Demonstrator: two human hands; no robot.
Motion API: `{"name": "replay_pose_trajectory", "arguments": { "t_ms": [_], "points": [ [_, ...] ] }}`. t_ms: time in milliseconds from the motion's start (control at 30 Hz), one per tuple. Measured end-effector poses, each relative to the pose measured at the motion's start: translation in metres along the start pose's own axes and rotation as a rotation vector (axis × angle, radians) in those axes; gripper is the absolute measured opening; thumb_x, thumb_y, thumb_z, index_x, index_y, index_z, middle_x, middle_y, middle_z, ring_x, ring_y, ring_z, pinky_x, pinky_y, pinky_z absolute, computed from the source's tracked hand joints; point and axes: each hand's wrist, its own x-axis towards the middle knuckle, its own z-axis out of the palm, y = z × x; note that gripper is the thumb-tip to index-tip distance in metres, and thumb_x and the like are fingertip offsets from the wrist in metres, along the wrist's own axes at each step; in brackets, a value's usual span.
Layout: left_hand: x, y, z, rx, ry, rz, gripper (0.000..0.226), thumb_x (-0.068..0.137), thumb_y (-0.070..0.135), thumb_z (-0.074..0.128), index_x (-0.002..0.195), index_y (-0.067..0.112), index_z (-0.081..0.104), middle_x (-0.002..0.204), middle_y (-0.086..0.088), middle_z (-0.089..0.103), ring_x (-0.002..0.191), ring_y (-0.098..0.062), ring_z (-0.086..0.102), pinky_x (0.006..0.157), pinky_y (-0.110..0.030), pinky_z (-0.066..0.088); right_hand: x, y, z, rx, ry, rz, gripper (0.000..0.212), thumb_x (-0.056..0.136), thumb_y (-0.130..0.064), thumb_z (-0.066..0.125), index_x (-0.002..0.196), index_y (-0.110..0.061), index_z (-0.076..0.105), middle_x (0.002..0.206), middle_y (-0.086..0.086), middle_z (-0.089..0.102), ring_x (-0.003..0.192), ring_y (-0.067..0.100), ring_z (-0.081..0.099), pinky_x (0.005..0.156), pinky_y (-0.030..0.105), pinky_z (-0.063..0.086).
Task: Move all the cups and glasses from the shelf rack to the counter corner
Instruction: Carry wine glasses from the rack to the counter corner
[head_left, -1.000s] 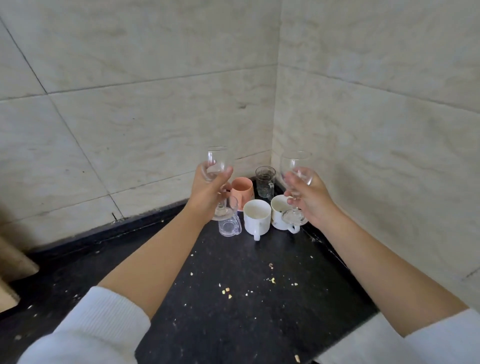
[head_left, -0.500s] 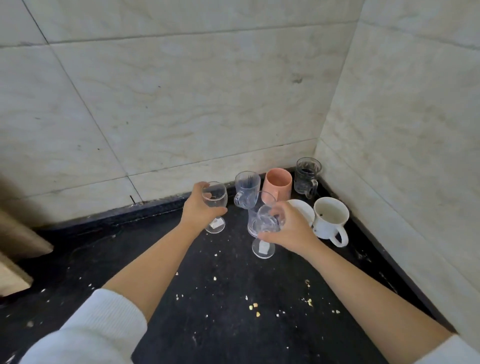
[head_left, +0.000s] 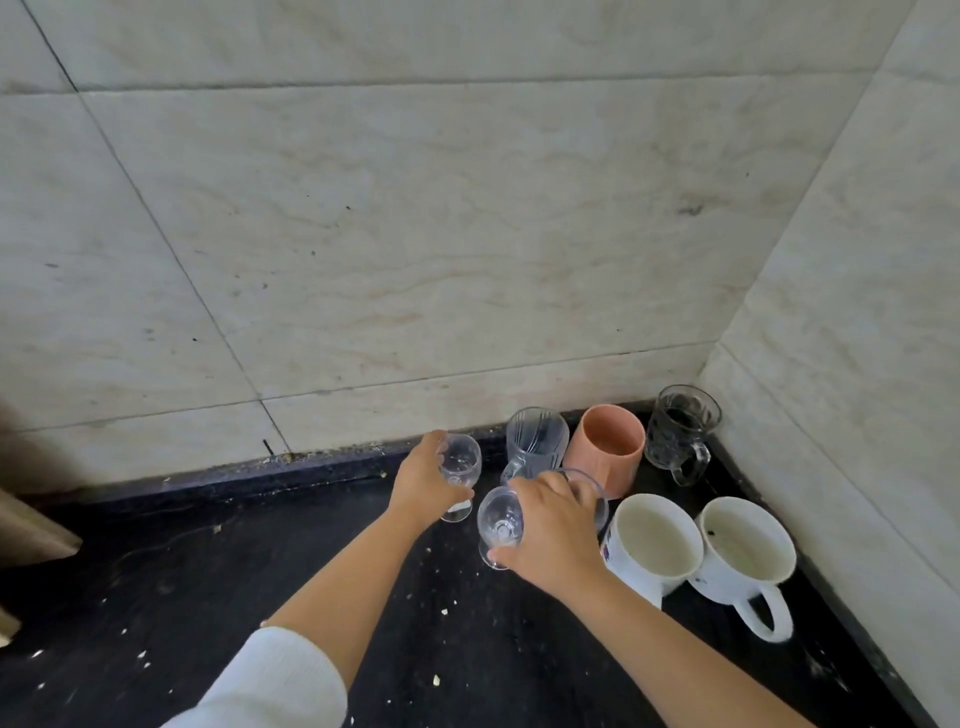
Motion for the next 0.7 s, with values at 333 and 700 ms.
{"name": "replay_pose_trajectory", "arguments": {
  "t_ms": [333,700],
  "points": [
    [0.014,0.003,0.006,-0.043,-0.051,0.003,0.063,0.067,0.018,0.079,0.122,0.013,0.048,0.116,0.000,0.058,0.105,-0.017,0.055,0.080,-0.022,0.039,0.024,0.005,0.006,-0.005,-0.039,0.019,0.074,0.066,-0.057,0.066,0.128,-0.024,0.044,0.132,0.002,0.054,0.127,0.023,0.040,0.103,0.043,0.022],
    [0.002,0.012,-0.005,0.019,-0.131,0.032,0.059,0.075,0.012,0.069,0.127,0.010,0.042,0.124,-0.010,0.058,0.113,-0.026,0.055,0.088,-0.029,0.044,0.026,0.007,0.001,-0.066,-0.133,0.011,0.074,0.076,-0.053,0.058,0.137,-0.022,0.032,0.142,0.001,0.045,0.134,0.021,0.032,0.107,0.044,0.021]
  ]
}}
